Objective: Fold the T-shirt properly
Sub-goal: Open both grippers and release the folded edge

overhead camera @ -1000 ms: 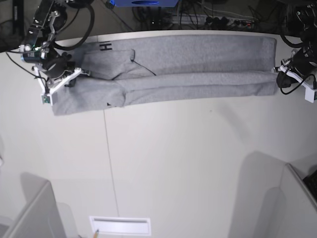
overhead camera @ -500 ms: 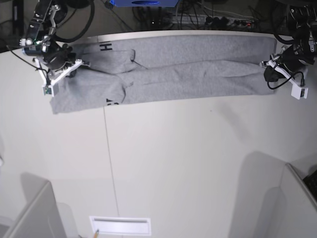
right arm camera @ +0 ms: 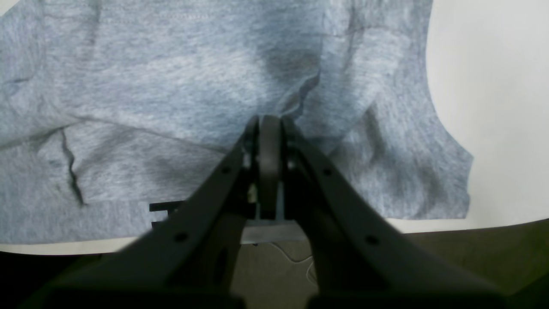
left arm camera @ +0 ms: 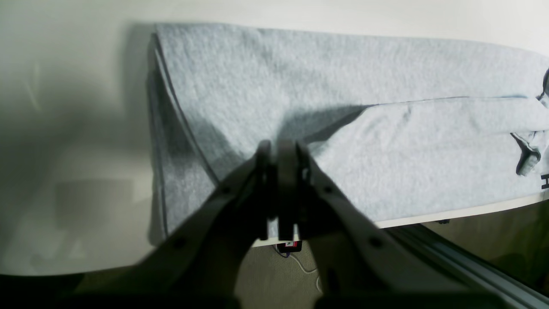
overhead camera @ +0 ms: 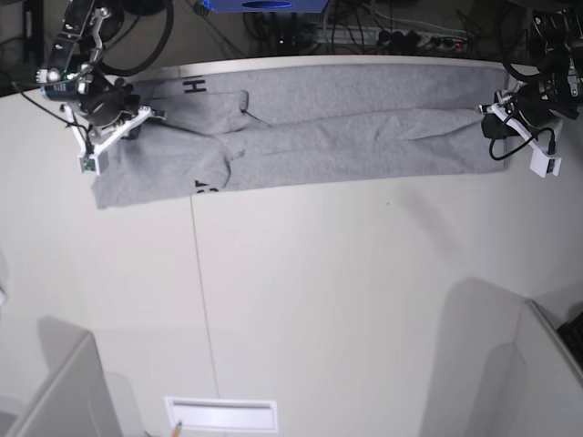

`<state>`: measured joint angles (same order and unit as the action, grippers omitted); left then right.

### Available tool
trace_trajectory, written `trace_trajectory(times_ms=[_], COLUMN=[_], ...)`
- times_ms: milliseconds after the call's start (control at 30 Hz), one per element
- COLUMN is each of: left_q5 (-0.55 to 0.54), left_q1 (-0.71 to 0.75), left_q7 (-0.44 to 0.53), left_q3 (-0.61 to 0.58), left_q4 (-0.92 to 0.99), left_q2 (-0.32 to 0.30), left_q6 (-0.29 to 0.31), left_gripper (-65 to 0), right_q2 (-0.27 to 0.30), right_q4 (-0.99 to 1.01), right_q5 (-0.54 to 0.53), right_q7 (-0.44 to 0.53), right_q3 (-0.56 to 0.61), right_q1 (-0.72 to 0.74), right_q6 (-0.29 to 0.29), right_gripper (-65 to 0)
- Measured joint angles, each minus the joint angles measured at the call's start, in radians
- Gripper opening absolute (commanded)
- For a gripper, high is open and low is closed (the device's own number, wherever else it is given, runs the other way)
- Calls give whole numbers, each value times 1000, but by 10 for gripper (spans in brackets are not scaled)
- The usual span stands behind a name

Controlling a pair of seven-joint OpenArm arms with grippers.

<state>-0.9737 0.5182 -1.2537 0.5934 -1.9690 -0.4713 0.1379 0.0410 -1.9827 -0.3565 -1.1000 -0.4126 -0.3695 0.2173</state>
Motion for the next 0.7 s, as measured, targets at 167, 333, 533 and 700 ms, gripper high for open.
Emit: trace_trajectory(times_ms=[167,333,533,700], left_q5=[0,-6,-1,-56], left_q1=[0,1,-8,-58], left_q7=[0,-7,-3,2], left_q3=[0,45,199,200], left_q4=[0,0,0,3], left_q2=[0,8,50,128], left_q6=[0,0,0,0], left_gripper=[-550,-388,-367,-497], right_q2=[-9,-6,-3,0], right_q4=[0,0,-1,-2], right_q5=[-3,4,4,3], right_q7=[3,6,7,9], right_q3=[-45,-134,-141,-111], right_q1=[0,1,3,37], right_q6=[-1,-3,-1,126], right_gripper=[-471,-437,-441,-528])
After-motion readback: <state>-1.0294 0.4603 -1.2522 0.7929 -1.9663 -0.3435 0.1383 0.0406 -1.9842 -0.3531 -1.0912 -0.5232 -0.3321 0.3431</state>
